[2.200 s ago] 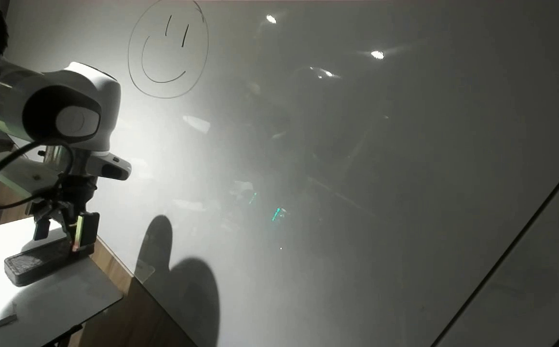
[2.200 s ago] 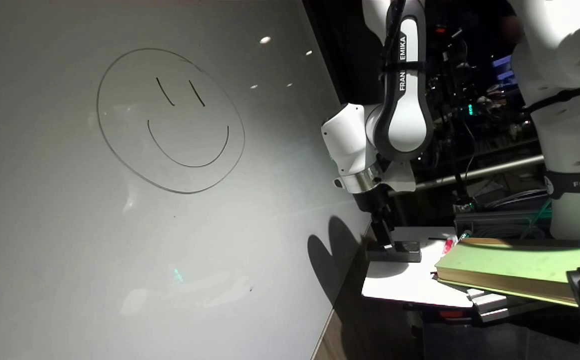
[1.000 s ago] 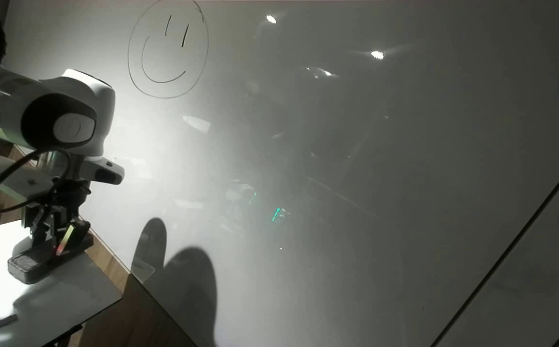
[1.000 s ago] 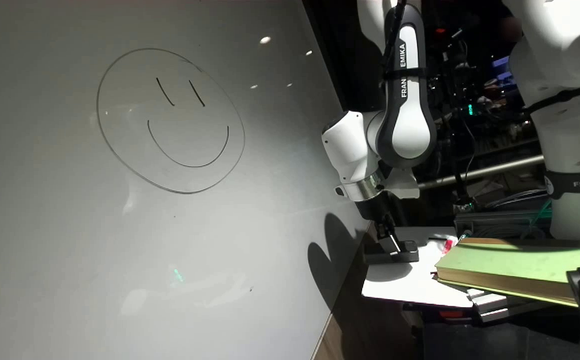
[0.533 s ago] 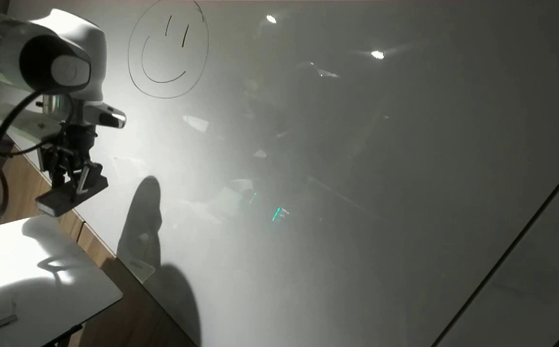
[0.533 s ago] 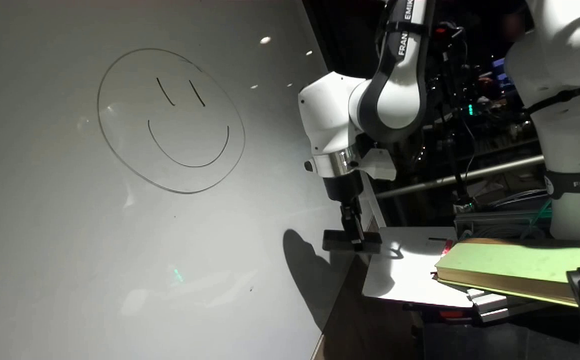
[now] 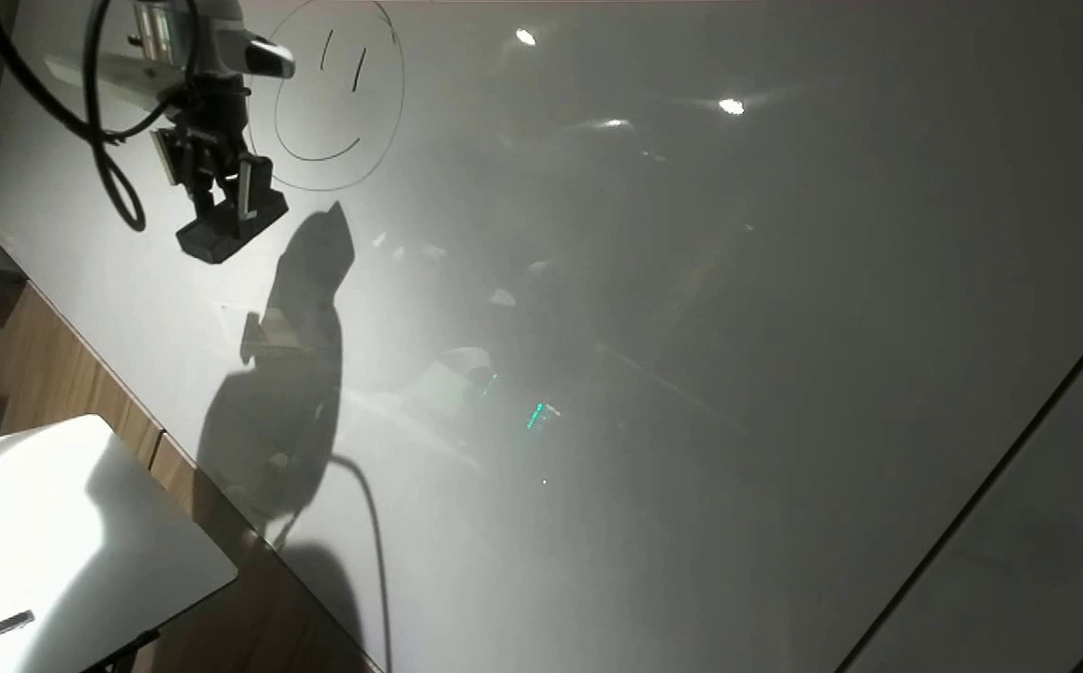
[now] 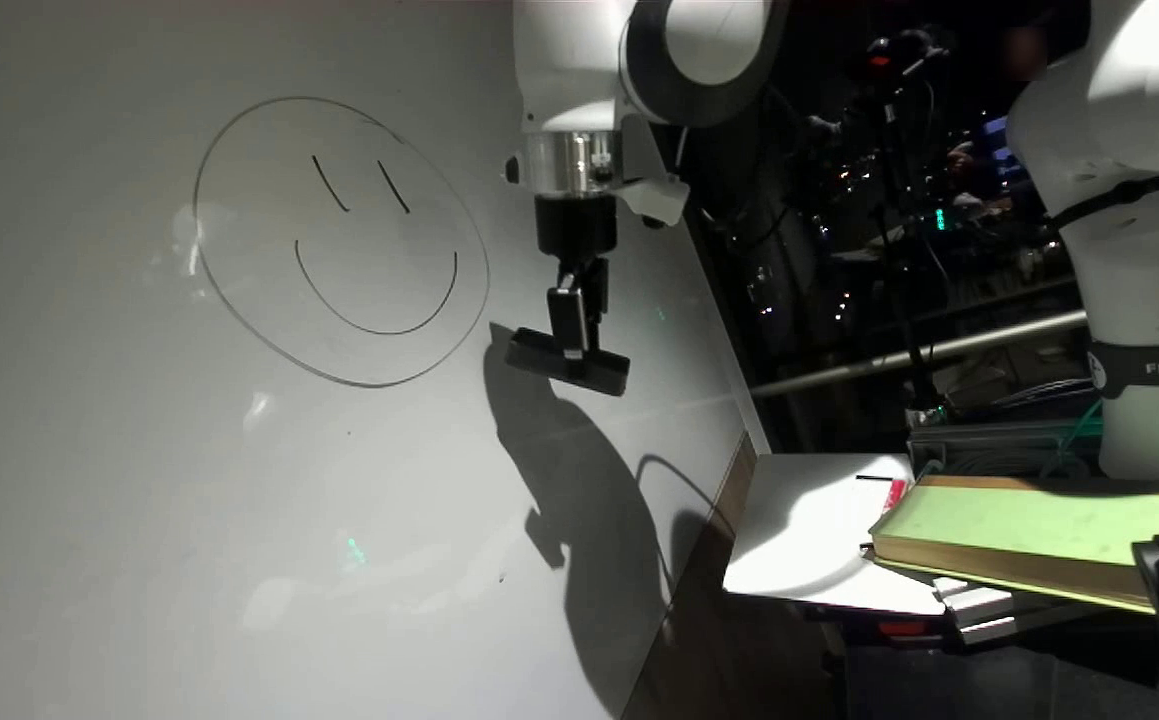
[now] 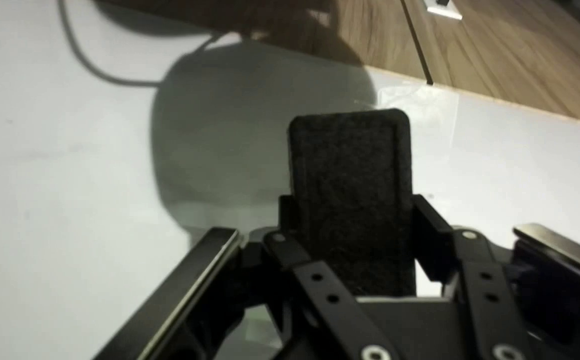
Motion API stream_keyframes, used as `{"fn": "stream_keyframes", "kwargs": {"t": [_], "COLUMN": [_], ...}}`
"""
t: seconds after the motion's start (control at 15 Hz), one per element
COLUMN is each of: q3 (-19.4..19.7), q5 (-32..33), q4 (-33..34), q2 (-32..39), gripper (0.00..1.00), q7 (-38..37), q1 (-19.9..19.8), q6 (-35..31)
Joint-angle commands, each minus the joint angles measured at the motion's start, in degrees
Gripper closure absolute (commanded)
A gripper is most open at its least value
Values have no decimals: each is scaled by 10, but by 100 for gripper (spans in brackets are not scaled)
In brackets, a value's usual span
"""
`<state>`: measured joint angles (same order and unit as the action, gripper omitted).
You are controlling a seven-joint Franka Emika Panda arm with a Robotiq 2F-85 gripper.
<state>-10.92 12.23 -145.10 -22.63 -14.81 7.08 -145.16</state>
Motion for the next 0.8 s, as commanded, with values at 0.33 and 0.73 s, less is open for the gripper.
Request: {"fn": "stream_keyframes", "kwargs": {"t": [0.33, 0.73], "q3": [-14, -21], "q5": [51, 49], "q4": [97, 126], "q2": [56, 71], "gripper": [70, 70], "q7": [-13, -27], "q1": [-59, -50], "q6": [7, 22]}}
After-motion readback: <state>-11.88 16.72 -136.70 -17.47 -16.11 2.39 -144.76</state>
